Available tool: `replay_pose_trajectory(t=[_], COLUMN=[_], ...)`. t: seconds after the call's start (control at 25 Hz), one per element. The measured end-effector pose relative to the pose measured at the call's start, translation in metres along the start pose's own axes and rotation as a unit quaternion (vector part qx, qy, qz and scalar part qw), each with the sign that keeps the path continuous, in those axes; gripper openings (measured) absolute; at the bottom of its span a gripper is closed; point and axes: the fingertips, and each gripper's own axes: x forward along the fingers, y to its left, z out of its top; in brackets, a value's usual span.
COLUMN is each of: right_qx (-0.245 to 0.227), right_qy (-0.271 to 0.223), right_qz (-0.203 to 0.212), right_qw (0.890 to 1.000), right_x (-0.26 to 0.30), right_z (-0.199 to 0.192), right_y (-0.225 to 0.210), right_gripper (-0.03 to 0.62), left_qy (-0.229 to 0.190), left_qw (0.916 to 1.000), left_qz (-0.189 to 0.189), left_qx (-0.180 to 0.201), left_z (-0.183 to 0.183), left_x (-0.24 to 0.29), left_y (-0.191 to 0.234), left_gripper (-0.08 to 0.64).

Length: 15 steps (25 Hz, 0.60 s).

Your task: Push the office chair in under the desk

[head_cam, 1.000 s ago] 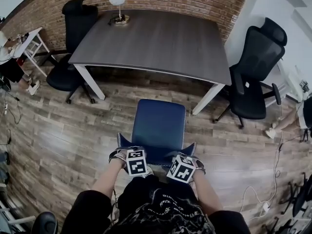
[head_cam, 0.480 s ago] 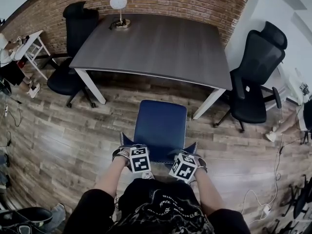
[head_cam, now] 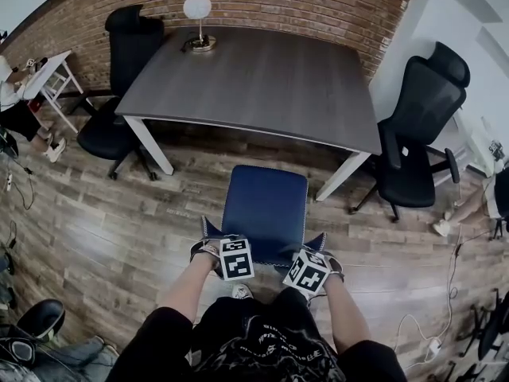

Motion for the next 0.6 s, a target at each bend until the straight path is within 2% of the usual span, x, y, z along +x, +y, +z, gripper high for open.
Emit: replay_pose_trajectory(t=[0.2,0.6], right_qx=[0.002,0.004], right_qy=[0.002,-0.004], right_qz=[-0.006,-0.011], right_qw=[1.000,1.000], right_x=[0.001,0.000], right_z=[0.003,0.003], right_y=[-0.011,-0.024], right_gripper=[0.114,0.112], left_qy=[-0.012,-0.011], left_qw=[0.9997,0.9997], left_qz=[0.020,0.018], left_qx=[0.009,0.012], left_z=[0.003,0.007], left_x=[-0.001,-0.001], left_y=[0.014,0.025], left_gripper=[0.143,0.140])
